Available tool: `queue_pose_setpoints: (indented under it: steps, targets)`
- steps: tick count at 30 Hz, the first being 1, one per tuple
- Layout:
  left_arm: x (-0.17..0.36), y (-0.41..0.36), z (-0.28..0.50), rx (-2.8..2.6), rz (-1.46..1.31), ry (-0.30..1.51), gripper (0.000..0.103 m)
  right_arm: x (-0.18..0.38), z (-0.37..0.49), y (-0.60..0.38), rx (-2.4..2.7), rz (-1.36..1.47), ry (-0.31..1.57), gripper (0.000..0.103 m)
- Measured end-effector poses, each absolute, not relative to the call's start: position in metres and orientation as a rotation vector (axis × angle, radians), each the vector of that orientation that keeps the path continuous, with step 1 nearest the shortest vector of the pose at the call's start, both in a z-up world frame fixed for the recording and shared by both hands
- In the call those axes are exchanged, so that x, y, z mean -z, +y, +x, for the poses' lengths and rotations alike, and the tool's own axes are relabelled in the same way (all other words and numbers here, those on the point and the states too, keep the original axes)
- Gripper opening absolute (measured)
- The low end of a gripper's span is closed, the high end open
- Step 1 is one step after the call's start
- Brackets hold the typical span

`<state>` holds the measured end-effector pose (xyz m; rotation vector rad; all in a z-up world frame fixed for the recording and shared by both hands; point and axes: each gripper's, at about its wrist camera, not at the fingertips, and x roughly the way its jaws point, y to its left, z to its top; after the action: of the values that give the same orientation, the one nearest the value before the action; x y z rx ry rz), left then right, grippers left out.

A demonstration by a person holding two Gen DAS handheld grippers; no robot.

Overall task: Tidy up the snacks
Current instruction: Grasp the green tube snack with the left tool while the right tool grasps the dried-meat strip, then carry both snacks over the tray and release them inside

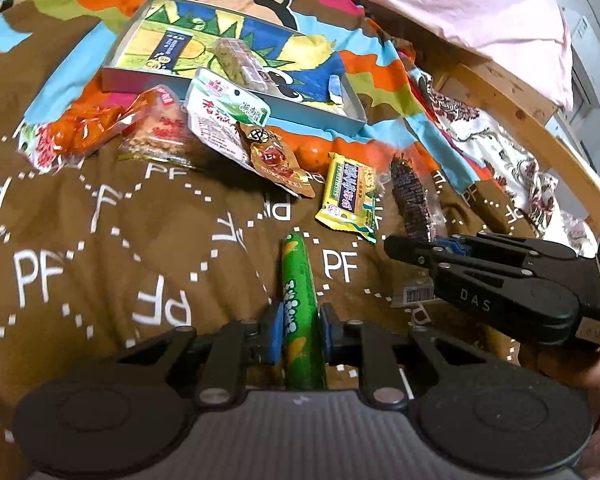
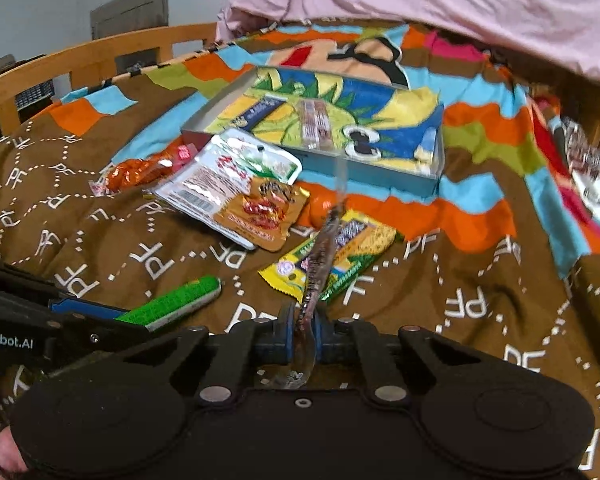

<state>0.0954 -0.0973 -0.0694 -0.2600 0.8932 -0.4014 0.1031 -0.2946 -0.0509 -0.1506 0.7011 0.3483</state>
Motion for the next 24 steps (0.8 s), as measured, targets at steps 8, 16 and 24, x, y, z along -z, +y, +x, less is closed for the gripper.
queue_pose_setpoints:
  steps: [8, 16, 24]
  targets:
    - [0.073, -0.099, 0.095, 0.374, -0.249, 0.944, 0.020, 0.046, 0.095, -0.290, -0.363, -0.159, 0.672, 0.009]
    - [0.080, -0.112, 0.125, 0.377, -0.248, 1.002, 0.022, 0.052, 0.100, -0.292, -0.350, -0.158, 0.685, 0.009]
    - [0.080, -0.119, 0.126, 0.360, -0.219, 0.997, 0.019, 0.052, 0.106, -0.294, -0.353, -0.134, 0.679, 0.009]
